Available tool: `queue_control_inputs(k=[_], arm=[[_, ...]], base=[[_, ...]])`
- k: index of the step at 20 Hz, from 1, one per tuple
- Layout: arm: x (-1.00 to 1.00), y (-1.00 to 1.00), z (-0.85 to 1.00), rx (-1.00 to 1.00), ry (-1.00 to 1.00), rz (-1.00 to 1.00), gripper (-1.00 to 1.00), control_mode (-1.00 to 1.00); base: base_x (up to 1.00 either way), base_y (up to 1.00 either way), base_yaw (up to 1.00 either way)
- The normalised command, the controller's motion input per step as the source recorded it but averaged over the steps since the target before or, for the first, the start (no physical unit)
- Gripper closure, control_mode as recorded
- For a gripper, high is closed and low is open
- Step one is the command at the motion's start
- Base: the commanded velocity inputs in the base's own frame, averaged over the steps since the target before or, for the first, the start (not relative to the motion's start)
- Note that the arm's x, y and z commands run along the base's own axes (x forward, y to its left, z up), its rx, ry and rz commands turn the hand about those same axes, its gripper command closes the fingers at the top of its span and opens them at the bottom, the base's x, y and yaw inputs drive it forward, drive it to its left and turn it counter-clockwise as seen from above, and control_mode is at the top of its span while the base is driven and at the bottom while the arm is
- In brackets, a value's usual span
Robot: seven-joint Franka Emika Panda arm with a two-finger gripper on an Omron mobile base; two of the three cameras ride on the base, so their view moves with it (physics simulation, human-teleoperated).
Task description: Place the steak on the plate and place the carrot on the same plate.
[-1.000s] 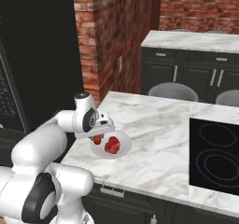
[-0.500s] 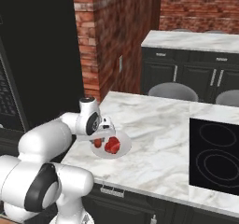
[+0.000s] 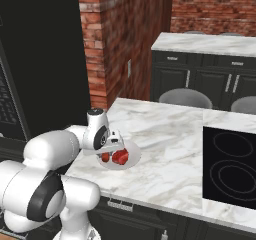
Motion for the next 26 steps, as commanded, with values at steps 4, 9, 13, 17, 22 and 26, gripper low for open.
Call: queue_control_inputs(k=[4,9,13,17,22,26], arm=[[0.0,0.0,0.0,0.0,-0.05,0.0,-1.0,-1.0],[0.0,-0.08,0.04,0.0,-0.08,0.0,-1.0,-1.0],[0.0,-0.16,0.09,0.0,0.0,0.0,-1.0,-1.0],[0.01,-0.1,0.01,0.0,0.0,0.0,-1.0,-1.0],[0.04,-0.12,0.43,0.09,0.01,-0.03,-1.0,-1.0],[-0.04,-0.11,0.8,0.11,0.0,-0.03,-1.0,-1.0]], base=[[0.0,0.0,0.0],[0.0,0.0,0.0],[0.0,0.0,0.0],[0.0,0.0,0.0],[0.0,0.0,0.0],[0.0,0.0,0.0]])
